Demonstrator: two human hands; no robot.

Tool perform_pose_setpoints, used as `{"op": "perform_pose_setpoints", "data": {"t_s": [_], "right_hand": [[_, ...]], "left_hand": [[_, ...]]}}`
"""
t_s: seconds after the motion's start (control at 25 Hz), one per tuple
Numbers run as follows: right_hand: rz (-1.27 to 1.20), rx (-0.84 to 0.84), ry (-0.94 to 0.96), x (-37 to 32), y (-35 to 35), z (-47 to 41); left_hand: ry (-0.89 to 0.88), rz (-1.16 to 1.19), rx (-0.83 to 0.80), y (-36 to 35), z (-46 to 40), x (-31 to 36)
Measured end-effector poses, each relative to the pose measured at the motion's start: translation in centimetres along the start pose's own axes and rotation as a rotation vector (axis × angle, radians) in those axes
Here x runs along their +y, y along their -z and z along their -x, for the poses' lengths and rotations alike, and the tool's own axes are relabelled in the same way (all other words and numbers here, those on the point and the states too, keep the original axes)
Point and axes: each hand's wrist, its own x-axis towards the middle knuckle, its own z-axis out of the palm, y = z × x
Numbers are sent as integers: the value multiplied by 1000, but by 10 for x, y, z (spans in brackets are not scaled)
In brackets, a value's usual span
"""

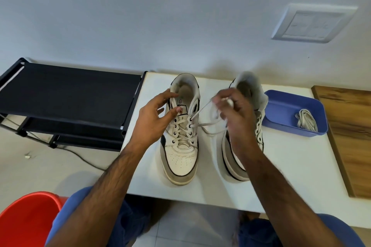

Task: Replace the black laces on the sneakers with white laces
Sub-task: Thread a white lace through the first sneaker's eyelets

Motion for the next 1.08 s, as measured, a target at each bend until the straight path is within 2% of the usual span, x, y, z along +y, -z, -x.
{"op": "perform_pose_setpoints", "data": {"t_s": [0.08,0.12,0.16,0.24,0.36,0.48,0.56,0.8,1.08], "right_hand": [[-384,71,-25,-11,13,-8],[-453,81,-72,-12,16,-9],[-407,83,-134,-14,16,-9],[-43,19,-224,-9,11,-5],[452,-250,-174,3,4,1],[718,-326,-106,11,-1,5],[760,-308,-74,12,-4,7],[652,-145,-50,4,-2,5],[618,-158,-68,4,-3,4]], "left_hand": [[1,15,-6,0,0,0],[0,19,-7,0,0,0],[-1,22,-6,0,0,0],[3,27,-2,0,0,-1],[2,23,-4,0,-1,-3],[0,19,-6,0,-1,-3],[2,9,-2,0,-1,-3],[-5,-48,-9,-2,0,0],[-17,-79,-19,0,0,-1]]}}
